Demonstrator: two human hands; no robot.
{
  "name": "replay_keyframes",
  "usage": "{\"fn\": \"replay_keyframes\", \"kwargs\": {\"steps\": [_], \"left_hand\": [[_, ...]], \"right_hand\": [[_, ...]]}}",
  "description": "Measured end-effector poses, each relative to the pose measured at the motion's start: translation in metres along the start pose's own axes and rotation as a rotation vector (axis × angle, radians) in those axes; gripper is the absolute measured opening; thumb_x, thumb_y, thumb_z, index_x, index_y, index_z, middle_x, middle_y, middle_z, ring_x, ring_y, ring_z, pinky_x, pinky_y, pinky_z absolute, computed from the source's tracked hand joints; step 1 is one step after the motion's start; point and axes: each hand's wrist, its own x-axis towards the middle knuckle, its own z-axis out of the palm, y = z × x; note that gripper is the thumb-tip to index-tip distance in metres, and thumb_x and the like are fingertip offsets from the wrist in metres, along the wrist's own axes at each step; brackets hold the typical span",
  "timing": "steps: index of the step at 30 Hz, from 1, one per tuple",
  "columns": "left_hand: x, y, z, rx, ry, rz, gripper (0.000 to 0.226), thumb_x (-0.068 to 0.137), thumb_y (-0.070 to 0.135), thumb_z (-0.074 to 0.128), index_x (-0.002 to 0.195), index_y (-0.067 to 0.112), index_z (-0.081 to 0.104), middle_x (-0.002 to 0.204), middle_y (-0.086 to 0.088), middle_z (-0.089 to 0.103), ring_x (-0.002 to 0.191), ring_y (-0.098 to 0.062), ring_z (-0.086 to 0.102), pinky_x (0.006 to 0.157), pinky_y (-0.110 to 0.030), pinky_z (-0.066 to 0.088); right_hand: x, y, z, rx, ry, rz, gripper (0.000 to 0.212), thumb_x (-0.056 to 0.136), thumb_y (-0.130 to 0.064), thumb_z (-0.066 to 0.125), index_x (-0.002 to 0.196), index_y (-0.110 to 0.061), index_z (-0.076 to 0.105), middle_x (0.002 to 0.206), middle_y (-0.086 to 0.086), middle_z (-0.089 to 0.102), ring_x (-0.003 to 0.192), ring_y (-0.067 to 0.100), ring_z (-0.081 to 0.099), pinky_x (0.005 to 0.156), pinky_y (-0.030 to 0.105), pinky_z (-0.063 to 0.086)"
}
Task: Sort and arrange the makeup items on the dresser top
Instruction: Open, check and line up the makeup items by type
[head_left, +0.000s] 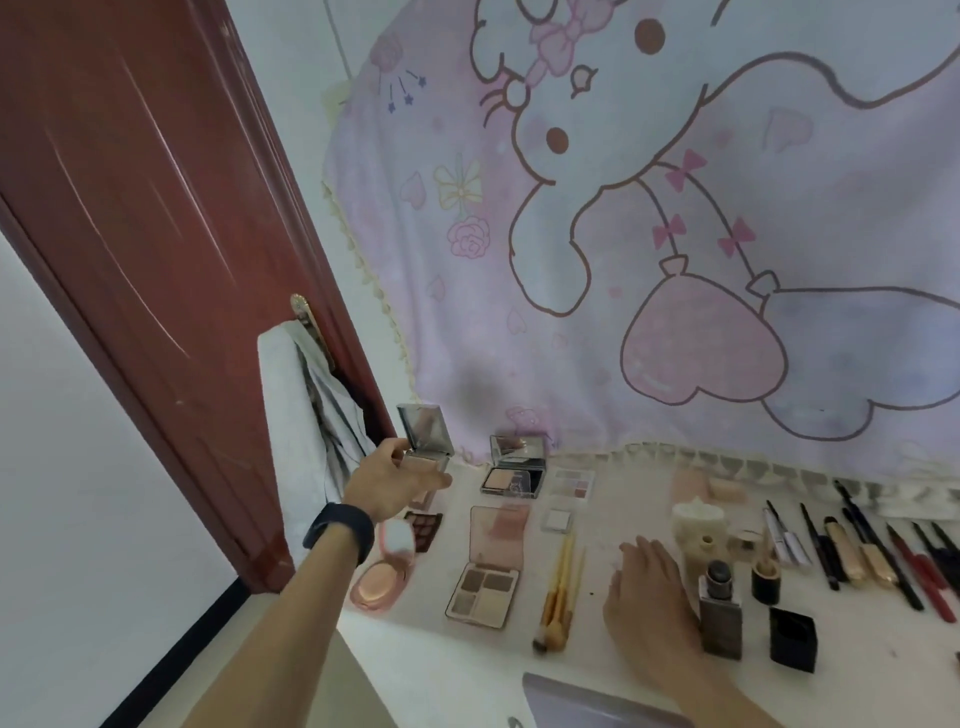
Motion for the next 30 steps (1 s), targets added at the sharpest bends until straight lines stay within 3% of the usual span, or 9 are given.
{"fn": "replay_keyframes", "kwargs": {"steps": [5, 10, 14, 17, 20, 23, 27, 30], "left_hand": [[0.056, -0.001, 0.011, 0.115, -0.043, -0.061, 0.078, 0.069, 0.038, 0.083, 0.136, 0.017, 0.049, 0.092, 0.009, 0.061, 0.079, -0.007, 0.06, 0.063, -0.025, 0.044], [0.107, -0.007, 0.026, 0.124, -0.026, -0.119, 0.069, 0.069, 0.036, 0.082, 0.127, 0.013, 0.053, 0.108, -0.003, 0.062, 0.093, -0.02, 0.06, 0.072, -0.029, 0.045], [0.14, -0.01, 0.039, 0.117, -0.028, -0.141, 0.076, 0.067, 0.037, 0.079, 0.132, 0.014, 0.049, 0.113, -0.005, 0.058, 0.098, -0.024, 0.057, 0.063, -0.028, 0.045], [0.157, -0.01, 0.047, 0.194, -0.025, -0.156, 0.087, 0.057, 0.049, 0.075, 0.134, 0.019, 0.046, 0.12, -0.008, 0.057, 0.11, -0.03, 0.052, 0.084, -0.036, 0.047], [0.171, -0.009, 0.059, 0.147, 0.013, -0.15, 0.082, 0.066, 0.043, 0.08, 0.136, 0.018, 0.045, 0.129, -0.009, 0.057, 0.107, -0.028, 0.052, 0.088, -0.038, 0.048], [0.179, -0.009, 0.072, 0.136, 0.039, -0.176, 0.085, 0.069, 0.043, 0.082, 0.139, 0.012, 0.043, 0.131, -0.011, 0.056, 0.116, -0.033, 0.055, 0.097, -0.046, 0.049], [0.18, -0.013, 0.086, 0.22, 0.027, -0.202, 0.083, 0.069, 0.045, 0.083, 0.133, 0.007, 0.047, 0.126, -0.015, 0.059, 0.112, -0.035, 0.057, 0.094, -0.046, 0.05], [0.177, -0.017, 0.092, 0.311, -0.006, -0.21, 0.074, 0.067, 0.047, 0.084, 0.123, 0.008, 0.055, 0.106, -0.011, 0.062, 0.095, -0.031, 0.059, 0.081, -0.04, 0.053]], "right_hand": [[0.026, -0.006, 0.016, -0.196, -0.036, 0.027, 0.064, 0.103, -0.026, 0.032, 0.16, -0.009, 0.008, 0.169, 0.009, -0.001, 0.156, 0.025, -0.004, 0.127, 0.041, 0.002], [0.053, -0.007, 0.023, -0.265, -0.056, 0.021, 0.066, 0.101, -0.023, 0.028, 0.16, -0.009, 0.003, 0.169, 0.009, -0.008, 0.156, 0.026, -0.01, 0.125, 0.045, -0.004], [0.065, -0.003, 0.03, -0.193, -0.047, 0.047, 0.066, 0.099, -0.019, 0.025, 0.161, -0.011, 0.003, 0.169, 0.006, -0.009, 0.155, 0.023, -0.011, 0.126, 0.042, -0.006], [0.067, -0.001, 0.033, -0.165, -0.016, 0.037, 0.064, 0.1, -0.019, 0.023, 0.161, -0.011, 0.004, 0.169, 0.006, -0.007, 0.155, 0.022, -0.01, 0.125, 0.041, -0.007], [0.067, 0.0, 0.033, -0.171, -0.006, 0.026, 0.065, 0.1, -0.018, 0.025, 0.16, -0.009, 0.005, 0.169, 0.008, -0.007, 0.156, 0.023, -0.01, 0.124, 0.041, -0.009], [0.065, 0.0, 0.033, -0.172, 0.007, 0.007, 0.065, 0.1, -0.017, 0.027, 0.16, -0.009, 0.004, 0.169, 0.009, -0.007, 0.155, 0.023, -0.01, 0.123, 0.04, -0.01], [0.064, 0.0, 0.035, -0.17, 0.02, 0.0, 0.063, 0.101, -0.018, 0.025, 0.16, -0.009, 0.005, 0.169, 0.009, -0.005, 0.156, 0.023, -0.009, 0.125, 0.041, -0.008], [0.065, 0.001, 0.036, -0.162, 0.026, 0.002, 0.064, 0.1, -0.019, 0.027, 0.16, -0.009, 0.006, 0.169, 0.009, -0.004, 0.156, 0.023, -0.008, 0.125, 0.04, -0.007]]}}
